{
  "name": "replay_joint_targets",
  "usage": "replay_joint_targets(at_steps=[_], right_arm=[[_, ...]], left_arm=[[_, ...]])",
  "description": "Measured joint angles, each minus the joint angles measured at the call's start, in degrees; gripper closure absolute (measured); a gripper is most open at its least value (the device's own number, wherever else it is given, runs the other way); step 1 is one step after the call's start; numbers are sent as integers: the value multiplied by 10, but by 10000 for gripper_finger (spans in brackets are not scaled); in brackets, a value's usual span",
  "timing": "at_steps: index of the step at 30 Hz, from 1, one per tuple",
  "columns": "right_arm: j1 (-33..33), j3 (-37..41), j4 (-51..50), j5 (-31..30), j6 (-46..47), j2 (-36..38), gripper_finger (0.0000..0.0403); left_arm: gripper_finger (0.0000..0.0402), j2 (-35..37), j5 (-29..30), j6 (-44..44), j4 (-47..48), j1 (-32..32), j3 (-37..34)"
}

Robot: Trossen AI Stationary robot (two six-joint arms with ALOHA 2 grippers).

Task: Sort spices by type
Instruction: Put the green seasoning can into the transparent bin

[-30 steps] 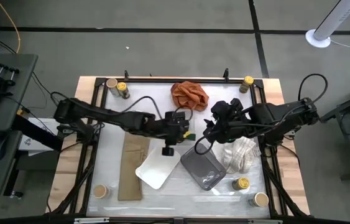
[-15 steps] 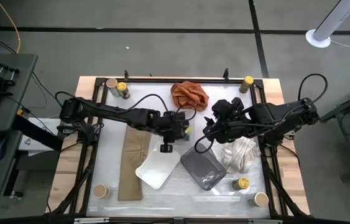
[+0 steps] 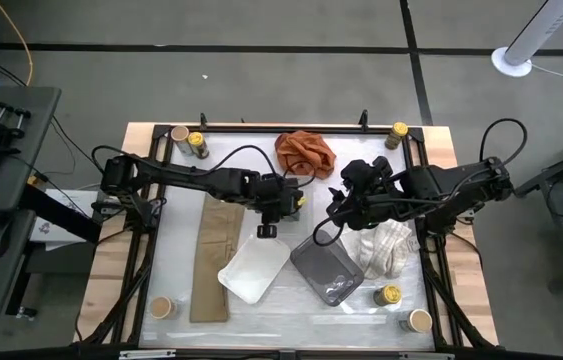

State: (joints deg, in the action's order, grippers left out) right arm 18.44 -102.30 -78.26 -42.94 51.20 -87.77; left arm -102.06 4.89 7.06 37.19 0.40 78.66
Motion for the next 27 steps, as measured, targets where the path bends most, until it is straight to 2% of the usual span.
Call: replay_joint_targets(at_steps=[14,27], right_arm=[[0,0,0,0,0,0,162],[0,0,0,1,13,0,162]], left_arm=[[287,-6,5,46,27,-1,0],[235,-6,5,61,14,-1,0]])
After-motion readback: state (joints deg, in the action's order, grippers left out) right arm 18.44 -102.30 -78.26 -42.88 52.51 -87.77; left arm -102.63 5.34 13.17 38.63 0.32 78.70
